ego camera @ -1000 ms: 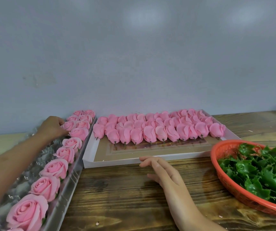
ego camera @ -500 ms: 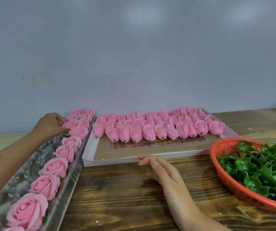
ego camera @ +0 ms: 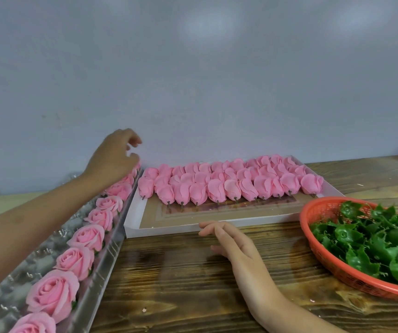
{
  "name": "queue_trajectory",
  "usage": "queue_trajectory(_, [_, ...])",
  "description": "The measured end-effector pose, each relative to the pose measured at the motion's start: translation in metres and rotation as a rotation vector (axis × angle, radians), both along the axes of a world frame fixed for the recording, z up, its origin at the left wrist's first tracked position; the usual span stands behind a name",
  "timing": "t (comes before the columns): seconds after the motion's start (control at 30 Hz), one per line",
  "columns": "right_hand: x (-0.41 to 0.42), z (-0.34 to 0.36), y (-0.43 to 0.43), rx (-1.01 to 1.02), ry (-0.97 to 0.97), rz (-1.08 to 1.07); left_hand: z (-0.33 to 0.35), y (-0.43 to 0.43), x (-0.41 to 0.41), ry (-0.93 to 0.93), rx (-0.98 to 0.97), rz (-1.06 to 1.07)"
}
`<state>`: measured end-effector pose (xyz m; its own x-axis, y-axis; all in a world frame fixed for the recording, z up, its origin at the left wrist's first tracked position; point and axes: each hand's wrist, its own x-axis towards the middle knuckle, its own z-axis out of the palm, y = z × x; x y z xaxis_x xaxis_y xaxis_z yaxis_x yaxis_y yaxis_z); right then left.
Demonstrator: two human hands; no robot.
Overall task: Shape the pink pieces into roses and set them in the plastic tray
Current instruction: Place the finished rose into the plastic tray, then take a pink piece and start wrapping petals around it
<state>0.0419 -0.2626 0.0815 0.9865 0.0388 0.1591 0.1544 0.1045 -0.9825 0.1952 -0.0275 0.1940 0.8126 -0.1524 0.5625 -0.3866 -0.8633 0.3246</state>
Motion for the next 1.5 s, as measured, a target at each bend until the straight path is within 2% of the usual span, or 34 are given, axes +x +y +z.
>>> queue_trajectory(0.17, [0.000,0.001,-0.001,0.018,-0.003,0.008,-0.020,-0.076,-0.006,0.237,0.150,-0.186])
queue_trajectory(0.27, [0.000,0.001,-0.001,0.018,-0.015,0.014,-0.043,-0.100,0.004,0.415,0.304,-0.171])
queue_trajectory(0.37, [0.001,0.001,-0.001,-0.015,-0.025,0.014,-0.059,-0.104,0.014,0.528,0.334,-0.094])
queue_trajectory(0.57, [0.001,0.000,-0.002,-0.047,-0.020,0.030,-0.068,-0.107,0.012,0.480,0.308,-0.017])
queue_trajectory(0.77, [0.002,-0.001,-0.001,-0.072,-0.034,0.003,-0.068,-0.125,0.003,0.410,0.364,0.069])
queue_trajectory(0.9, [0.002,-0.002,-0.001,-0.084,-0.042,-0.001,-0.066,-0.126,-0.001,0.374,0.305,0.096])
queue_trajectory(1.1, [0.002,-0.003,-0.002,0.027,0.016,0.021,-0.049,-0.098,-0.002,0.311,0.030,0.142])
queue_trajectory(1.23, [0.003,-0.006,-0.002,0.023,0.031,0.012,-0.035,-0.082,-0.019,0.268,-0.314,0.032])
queue_trajectory(1.37, [0.004,-0.008,-0.003,0.011,0.038,-0.011,-0.014,-0.082,-0.055,0.434,-0.772,-0.161])
queue_trajectory(1.5, [0.003,-0.005,-0.002,0.062,0.014,0.006,-0.008,-0.085,-0.096,0.608,-1.072,-0.332])
